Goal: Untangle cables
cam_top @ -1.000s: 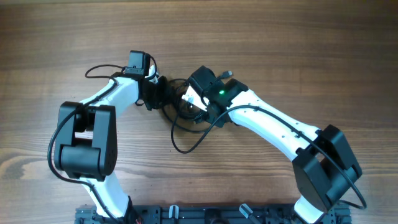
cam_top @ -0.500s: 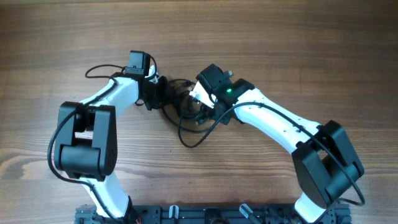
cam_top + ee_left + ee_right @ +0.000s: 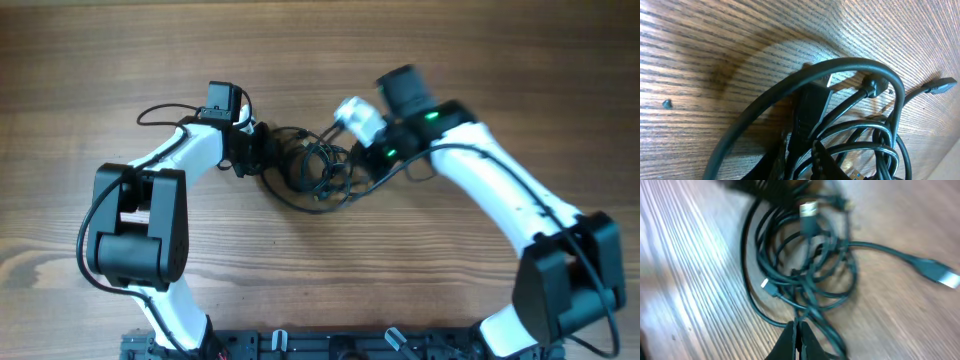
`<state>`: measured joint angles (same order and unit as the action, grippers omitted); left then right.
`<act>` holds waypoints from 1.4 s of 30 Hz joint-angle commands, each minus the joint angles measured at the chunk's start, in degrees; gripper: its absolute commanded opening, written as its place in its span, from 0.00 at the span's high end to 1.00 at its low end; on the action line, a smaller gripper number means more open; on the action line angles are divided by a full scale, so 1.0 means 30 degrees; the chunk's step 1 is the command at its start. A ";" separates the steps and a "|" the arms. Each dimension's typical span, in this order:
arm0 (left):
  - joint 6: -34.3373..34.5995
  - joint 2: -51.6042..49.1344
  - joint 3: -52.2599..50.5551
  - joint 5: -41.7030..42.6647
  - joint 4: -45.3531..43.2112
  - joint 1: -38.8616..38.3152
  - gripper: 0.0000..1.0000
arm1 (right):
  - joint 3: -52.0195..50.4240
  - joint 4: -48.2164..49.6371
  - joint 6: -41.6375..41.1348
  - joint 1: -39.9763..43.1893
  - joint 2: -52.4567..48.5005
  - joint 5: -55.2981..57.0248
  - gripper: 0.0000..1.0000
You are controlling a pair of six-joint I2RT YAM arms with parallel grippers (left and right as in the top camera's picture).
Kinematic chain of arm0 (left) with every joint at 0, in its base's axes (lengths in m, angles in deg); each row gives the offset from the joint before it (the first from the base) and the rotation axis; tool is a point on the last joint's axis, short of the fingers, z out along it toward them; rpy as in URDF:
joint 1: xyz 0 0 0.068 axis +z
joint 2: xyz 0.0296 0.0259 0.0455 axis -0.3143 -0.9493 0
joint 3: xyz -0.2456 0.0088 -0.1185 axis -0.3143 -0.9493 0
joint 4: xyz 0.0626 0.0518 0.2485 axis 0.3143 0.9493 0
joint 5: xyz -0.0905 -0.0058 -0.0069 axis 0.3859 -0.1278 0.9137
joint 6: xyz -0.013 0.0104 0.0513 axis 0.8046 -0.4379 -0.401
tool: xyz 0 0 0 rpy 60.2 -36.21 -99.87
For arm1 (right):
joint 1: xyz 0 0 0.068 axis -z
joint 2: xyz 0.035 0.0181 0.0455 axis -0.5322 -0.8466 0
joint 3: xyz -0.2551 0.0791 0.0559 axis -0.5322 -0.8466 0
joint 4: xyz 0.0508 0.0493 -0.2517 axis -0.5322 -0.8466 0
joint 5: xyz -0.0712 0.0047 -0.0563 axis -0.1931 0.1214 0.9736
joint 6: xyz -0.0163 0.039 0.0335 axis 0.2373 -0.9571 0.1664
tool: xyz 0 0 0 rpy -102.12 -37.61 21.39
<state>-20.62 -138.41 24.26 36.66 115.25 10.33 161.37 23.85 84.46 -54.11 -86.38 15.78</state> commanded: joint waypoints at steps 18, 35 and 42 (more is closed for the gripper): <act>0.0189 -0.0430 -0.0095 -0.0452 0.0080 -0.0036 0.75 | -0.0590 0.0969 0.4707 -0.3963 -0.0962 0.8845 0.49; 0.0189 -0.0430 -0.0095 -0.0474 0.0095 -0.0036 0.75 | -0.0568 0.0874 0.5129 -0.1647 -0.1515 -0.1821 0.96; 0.0189 -0.0430 -0.0095 -0.0474 0.0087 -0.0036 0.76 | -0.0576 0.0597 0.3985 0.2514 -0.1486 -1.1533 0.96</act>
<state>-20.60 -138.41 24.30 37.10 115.10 10.33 159.95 26.32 98.50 -49.93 -93.20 -2.14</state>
